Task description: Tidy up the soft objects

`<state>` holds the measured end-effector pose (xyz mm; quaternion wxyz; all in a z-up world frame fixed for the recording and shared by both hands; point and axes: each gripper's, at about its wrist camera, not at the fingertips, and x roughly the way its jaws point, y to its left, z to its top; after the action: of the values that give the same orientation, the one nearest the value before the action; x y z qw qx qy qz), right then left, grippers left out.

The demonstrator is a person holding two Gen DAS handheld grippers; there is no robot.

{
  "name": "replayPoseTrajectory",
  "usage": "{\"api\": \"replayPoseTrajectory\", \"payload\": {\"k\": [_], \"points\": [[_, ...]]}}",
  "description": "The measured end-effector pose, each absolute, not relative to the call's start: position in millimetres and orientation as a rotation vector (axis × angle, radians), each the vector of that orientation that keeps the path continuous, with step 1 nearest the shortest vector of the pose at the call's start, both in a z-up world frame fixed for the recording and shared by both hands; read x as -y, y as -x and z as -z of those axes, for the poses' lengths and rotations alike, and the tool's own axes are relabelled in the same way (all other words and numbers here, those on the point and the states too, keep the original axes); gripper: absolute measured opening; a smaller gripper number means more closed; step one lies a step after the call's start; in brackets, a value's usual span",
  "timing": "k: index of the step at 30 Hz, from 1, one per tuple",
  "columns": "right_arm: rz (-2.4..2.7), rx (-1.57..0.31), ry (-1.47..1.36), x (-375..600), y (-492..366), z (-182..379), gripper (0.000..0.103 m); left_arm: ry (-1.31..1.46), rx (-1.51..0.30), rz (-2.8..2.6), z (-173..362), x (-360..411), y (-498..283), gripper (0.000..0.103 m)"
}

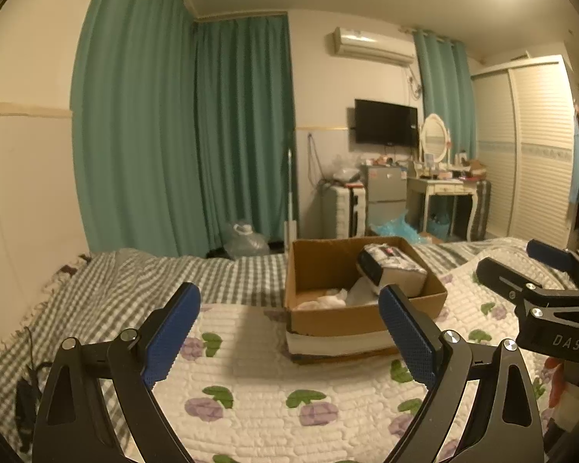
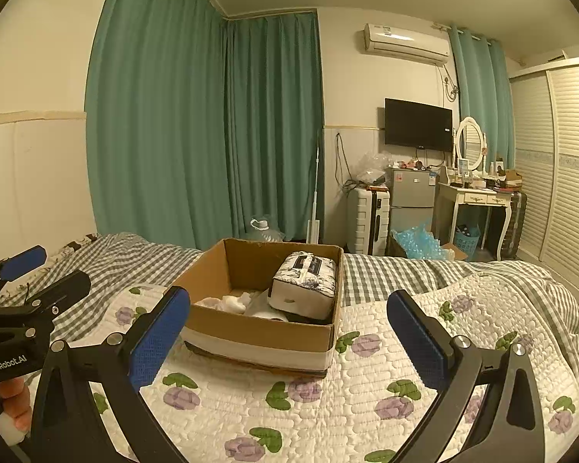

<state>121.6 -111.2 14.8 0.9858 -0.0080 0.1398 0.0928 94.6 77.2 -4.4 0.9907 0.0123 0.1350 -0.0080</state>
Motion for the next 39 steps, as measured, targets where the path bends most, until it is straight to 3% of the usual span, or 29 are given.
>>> {"api": "replayPoseTrajectory", "payload": {"k": [39], "points": [[-0.202,-0.297,0.016,106.1,-123.0,-7.9,0.103,-0.023,-0.281,0.011,6.5,-74.4,-93.9,0.095]]}}
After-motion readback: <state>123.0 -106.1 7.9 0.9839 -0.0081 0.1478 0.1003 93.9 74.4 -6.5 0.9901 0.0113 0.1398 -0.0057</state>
